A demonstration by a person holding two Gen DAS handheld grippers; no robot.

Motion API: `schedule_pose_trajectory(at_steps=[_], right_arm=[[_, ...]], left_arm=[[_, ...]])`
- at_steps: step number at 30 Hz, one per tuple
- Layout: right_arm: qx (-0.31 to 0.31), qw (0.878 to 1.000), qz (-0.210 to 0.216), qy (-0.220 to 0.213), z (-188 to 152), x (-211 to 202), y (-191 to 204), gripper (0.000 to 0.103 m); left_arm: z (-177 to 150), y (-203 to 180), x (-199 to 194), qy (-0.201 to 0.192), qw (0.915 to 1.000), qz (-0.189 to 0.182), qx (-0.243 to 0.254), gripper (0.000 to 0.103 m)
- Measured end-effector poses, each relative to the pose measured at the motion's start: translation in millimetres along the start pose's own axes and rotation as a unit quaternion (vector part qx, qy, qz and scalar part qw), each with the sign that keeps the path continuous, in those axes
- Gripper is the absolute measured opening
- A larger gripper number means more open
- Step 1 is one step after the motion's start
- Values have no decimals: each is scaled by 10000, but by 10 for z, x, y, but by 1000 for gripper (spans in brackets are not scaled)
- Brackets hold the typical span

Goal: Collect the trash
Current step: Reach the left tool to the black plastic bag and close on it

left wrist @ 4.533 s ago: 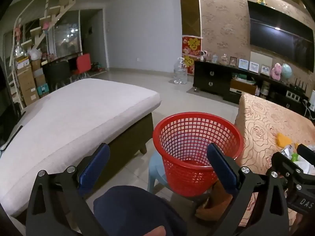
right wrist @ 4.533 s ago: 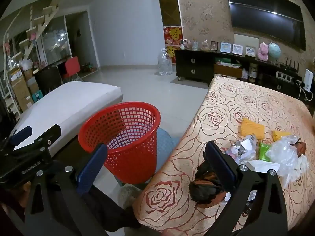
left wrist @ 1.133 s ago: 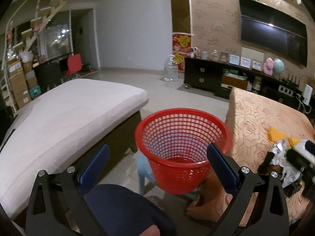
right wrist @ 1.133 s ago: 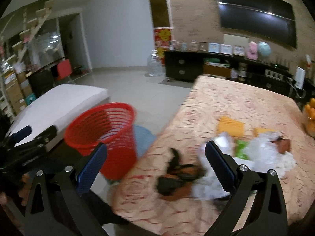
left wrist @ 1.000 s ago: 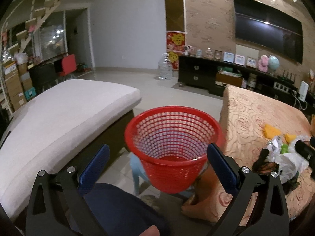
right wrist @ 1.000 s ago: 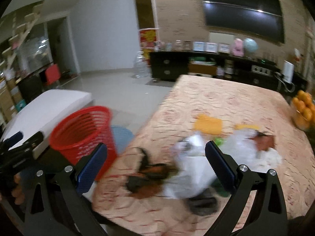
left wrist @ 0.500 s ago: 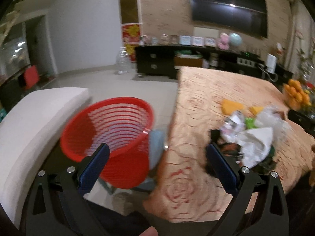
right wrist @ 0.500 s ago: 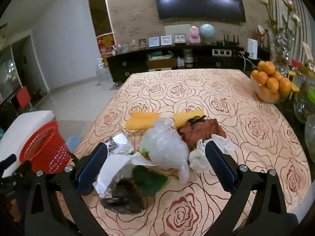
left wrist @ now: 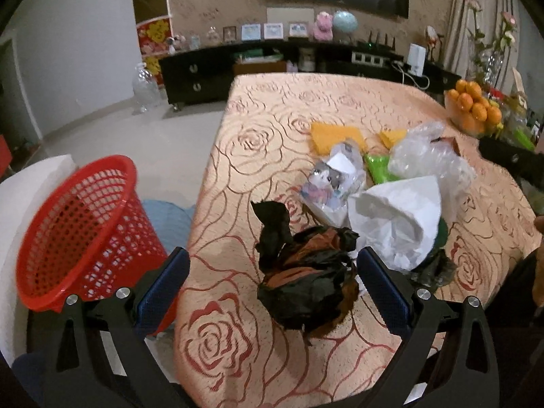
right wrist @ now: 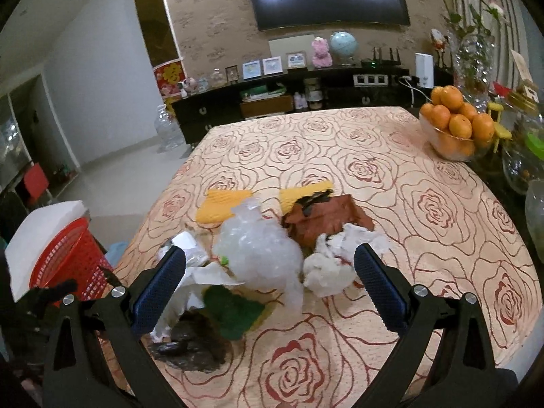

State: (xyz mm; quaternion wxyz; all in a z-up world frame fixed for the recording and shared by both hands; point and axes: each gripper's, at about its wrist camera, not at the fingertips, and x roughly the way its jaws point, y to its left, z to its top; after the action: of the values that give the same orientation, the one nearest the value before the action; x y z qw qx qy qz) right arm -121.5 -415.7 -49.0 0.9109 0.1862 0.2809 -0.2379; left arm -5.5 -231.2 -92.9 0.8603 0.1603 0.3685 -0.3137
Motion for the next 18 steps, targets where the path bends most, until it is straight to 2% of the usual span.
schedule_pose_trajectory(at_steps=[6,9,11,18], right_arm=[[188,9998,-83,69,-7,39,-118,96],[261,9996,-95,113,-12,74,-166,96],[298,9994,-112,144,-15,93,-192,96],[640,9976,-162,211,-1,136,-400,96]], left_arm=[[-54,58,195,252,9993,-236,-119,91],[-86,58,271,350,9987,-336,-125,72],[-98,69,310,393,9982,-423,-154,54],[-115,189,245,219,9973,-566,-404,50]])
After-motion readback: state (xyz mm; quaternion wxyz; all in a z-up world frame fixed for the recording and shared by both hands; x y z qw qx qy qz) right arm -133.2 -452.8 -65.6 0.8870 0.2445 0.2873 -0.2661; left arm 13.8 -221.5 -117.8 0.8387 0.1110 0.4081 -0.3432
